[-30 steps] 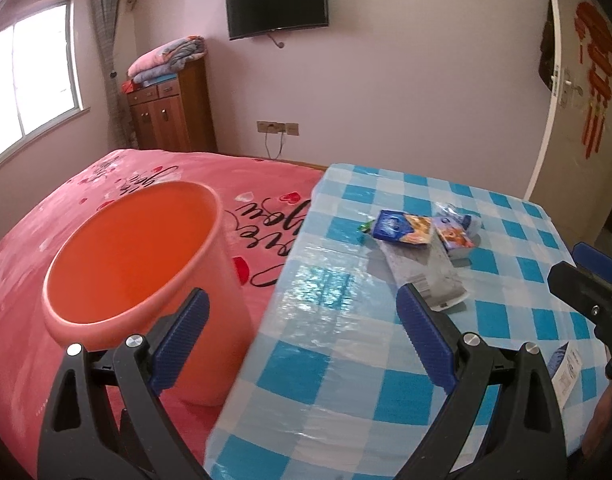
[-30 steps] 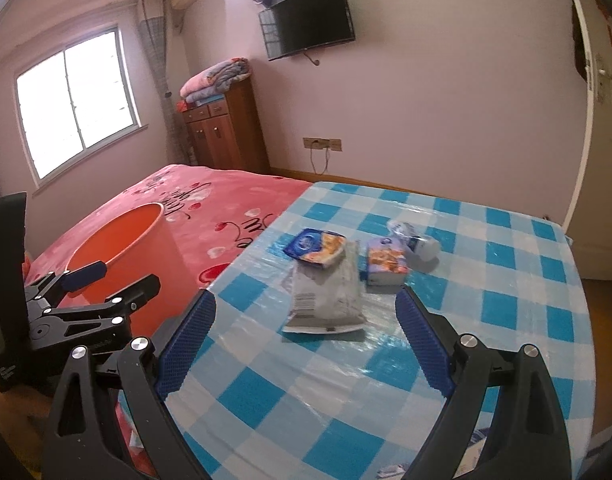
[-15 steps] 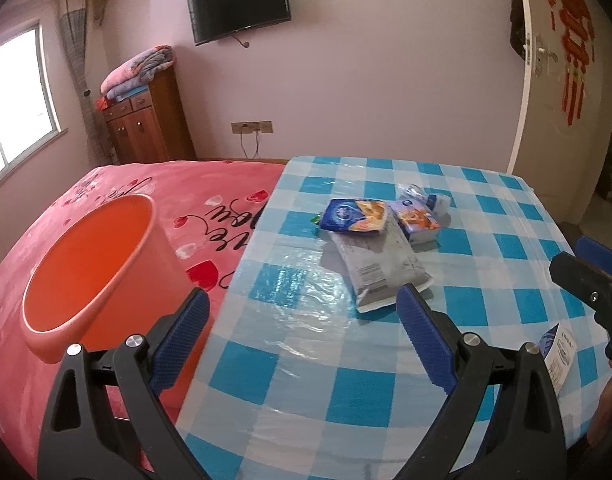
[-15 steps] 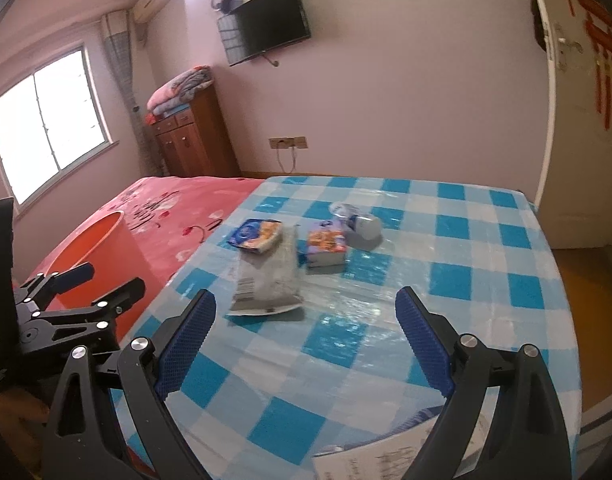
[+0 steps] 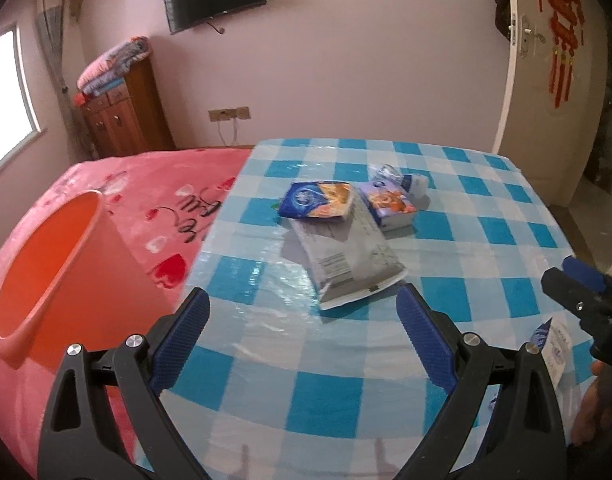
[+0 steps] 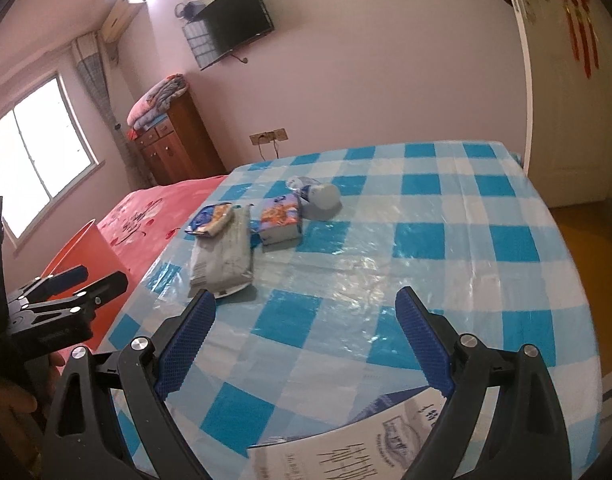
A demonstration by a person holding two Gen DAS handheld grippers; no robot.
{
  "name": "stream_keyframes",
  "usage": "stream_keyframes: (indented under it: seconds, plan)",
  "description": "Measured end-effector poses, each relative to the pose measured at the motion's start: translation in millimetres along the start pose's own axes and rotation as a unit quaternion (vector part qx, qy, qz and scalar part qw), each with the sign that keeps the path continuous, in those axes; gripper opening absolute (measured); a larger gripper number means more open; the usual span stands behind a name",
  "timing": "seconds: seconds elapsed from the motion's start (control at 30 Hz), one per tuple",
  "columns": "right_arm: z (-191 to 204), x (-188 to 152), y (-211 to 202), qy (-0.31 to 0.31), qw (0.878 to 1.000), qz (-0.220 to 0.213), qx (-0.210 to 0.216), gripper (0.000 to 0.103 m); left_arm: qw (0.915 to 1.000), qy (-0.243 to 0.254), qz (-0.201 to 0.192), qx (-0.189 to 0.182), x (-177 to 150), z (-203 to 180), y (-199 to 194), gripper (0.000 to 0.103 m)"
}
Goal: Collect trash
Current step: 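Move both open tools back to the grey bag on the table, then grasp the grey printed bag with the left tool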
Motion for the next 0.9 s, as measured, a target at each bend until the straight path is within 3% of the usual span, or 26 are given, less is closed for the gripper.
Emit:
stream_keyframes:
  seconds: [0.23,0.4,0.57,0.9]
  plan:
    - [-25,-1,7,0.028,1.000,0.006,0.010,0.090,0.9968,-0.039,0.016,-0.069,12,-13,31,0.095]
    - [-37,0,8,0.042,0.999,0.003,0.018,0.090,0.9912,-0.079,0.044,-0.098,18,-21,65,0.095]
    - [-44,3,5,0.051,0.998,-0.003,0.029,0.090,0.9890,-0.090,0.069,-0.095,20,-31,102,0.095]
    - [-50,3,4,0.055,0.998,-0.006,0.041,0.090,0.9887,-0.108,0.084,-0.061,24,-32,146,0.095]
Point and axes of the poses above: each gripper's, at about its wrist camera, not at the fingertips, and y roughly the way its jaws point, z to its left, x to its top, the point moved 6 cm from there along y, roughly the way its jaws point, and after that the axes turned 3 degrees about y, right-handed, at the moved point
